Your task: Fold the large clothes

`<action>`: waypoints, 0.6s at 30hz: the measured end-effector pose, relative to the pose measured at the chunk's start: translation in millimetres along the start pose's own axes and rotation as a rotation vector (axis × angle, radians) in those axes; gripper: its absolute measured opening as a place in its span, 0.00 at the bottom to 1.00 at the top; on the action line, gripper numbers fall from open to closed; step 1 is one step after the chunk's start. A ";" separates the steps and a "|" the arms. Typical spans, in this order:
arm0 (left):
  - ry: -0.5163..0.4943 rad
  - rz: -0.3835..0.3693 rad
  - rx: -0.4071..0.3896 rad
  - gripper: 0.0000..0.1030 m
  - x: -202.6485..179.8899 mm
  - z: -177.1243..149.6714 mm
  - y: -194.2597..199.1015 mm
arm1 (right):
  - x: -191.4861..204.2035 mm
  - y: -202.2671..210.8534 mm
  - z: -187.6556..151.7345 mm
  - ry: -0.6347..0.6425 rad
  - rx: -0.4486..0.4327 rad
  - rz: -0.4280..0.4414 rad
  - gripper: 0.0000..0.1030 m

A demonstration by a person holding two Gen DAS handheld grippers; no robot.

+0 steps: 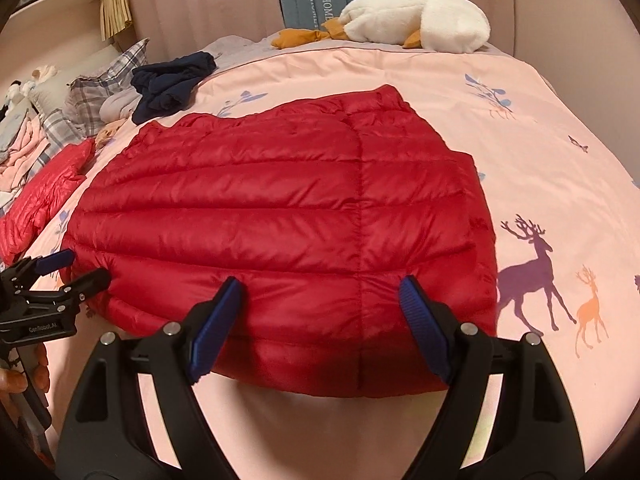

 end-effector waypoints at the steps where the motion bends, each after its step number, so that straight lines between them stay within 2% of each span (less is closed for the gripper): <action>1: -0.001 0.001 0.000 0.99 0.0 -0.4 -0.1 | -1.3 -0.3 -0.1 -0.002 0.000 -0.002 0.79; 18: 0.037 0.004 0.013 0.99 14.7 -5.5 0.4 | -30.9 8.4 -6.5 -0.071 -0.002 -0.029 0.79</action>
Point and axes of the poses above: each gripper's, at about its wrist camera, not at the fingertips, and y roughly against the way its jaws point, x to its left, z to its top, the point moved 7 cm from there along -y, roughly the way its jaws point, and after that the axes turned 15 degrees about x, right-handed, at the moved point
